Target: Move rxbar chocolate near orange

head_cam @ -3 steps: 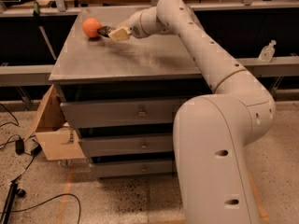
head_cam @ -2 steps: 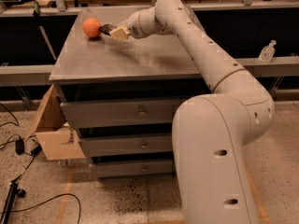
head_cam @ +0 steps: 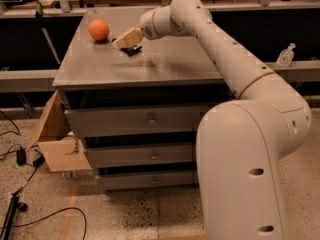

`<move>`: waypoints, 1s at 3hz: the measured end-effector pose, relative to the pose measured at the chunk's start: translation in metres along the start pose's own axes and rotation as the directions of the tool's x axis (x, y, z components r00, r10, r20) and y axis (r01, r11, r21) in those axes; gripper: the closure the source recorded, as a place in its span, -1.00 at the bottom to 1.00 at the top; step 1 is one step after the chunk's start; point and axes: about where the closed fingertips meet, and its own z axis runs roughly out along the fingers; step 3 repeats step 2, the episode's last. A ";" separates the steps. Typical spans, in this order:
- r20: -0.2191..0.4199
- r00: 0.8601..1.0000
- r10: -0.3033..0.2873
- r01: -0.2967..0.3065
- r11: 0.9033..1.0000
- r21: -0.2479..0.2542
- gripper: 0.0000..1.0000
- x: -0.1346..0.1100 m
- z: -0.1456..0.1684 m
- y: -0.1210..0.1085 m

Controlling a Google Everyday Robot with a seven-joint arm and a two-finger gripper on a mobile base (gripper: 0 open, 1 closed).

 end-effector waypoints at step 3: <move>0.238 0.970 0.057 -0.101 0.979 0.176 -1.00 -0.033 -0.148 -0.057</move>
Offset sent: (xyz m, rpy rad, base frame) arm -0.0700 -0.2524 0.1739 0.4006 -0.3003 -0.3611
